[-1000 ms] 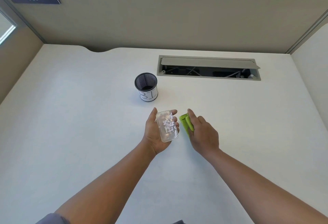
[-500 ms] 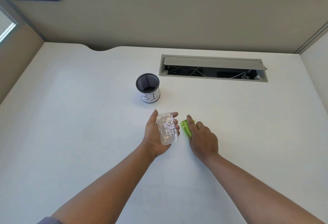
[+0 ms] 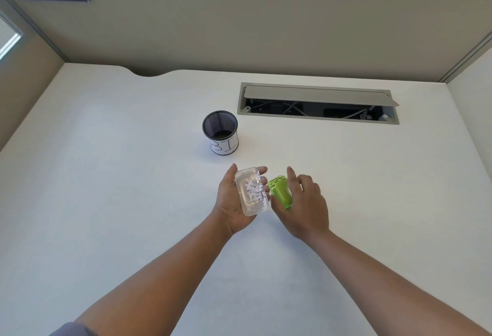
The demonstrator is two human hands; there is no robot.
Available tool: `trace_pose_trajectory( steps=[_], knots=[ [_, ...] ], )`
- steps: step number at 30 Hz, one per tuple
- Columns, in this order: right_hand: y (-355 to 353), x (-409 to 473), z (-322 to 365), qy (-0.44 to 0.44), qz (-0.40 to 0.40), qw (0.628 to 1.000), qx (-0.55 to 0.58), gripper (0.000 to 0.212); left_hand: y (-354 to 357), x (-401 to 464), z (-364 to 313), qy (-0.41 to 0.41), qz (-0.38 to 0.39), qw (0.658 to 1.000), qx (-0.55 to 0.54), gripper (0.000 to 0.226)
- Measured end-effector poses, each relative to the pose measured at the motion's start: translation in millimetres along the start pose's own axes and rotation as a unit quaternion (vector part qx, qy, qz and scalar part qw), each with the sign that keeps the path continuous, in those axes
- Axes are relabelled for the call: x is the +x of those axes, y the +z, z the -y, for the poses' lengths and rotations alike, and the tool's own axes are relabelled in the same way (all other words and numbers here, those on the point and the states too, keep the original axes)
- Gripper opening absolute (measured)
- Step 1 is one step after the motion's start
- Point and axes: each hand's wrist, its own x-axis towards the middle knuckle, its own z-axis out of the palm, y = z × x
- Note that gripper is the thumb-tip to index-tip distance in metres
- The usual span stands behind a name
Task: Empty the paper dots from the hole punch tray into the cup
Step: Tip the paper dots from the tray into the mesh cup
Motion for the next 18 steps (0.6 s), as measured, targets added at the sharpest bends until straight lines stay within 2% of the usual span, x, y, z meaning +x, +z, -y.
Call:
trace_pose_trajectory(
  steps=[3,7,10,13,18],
  knots=[
    [-14,-2,13,-0.048,-0.064,0.984,0.158,0.055,5,-1,-3,0.015,-0.007,1.0,-0.004,0.062],
    [-31,-8,44,-0.029,0.006,0.915,0.401,0.032,15,-2,-11,0.043,-0.016,0.999,-0.012,0.058],
    [-38,-11,60,-0.015,0.043,0.884,0.466,0.044,21,-3,-17,0.06,-0.014,0.998,-0.013,0.057],
    [-39,-10,70,-0.01,0.046,0.875,0.483,0.058,26,-3,-25,0.076,-0.017,0.997,-0.013,0.055],
    [-39,1,82,0.016,0.06,0.832,0.552,0.062,32,-4,-39,0.097,-0.019,0.995,-0.032,0.055]
  ],
)
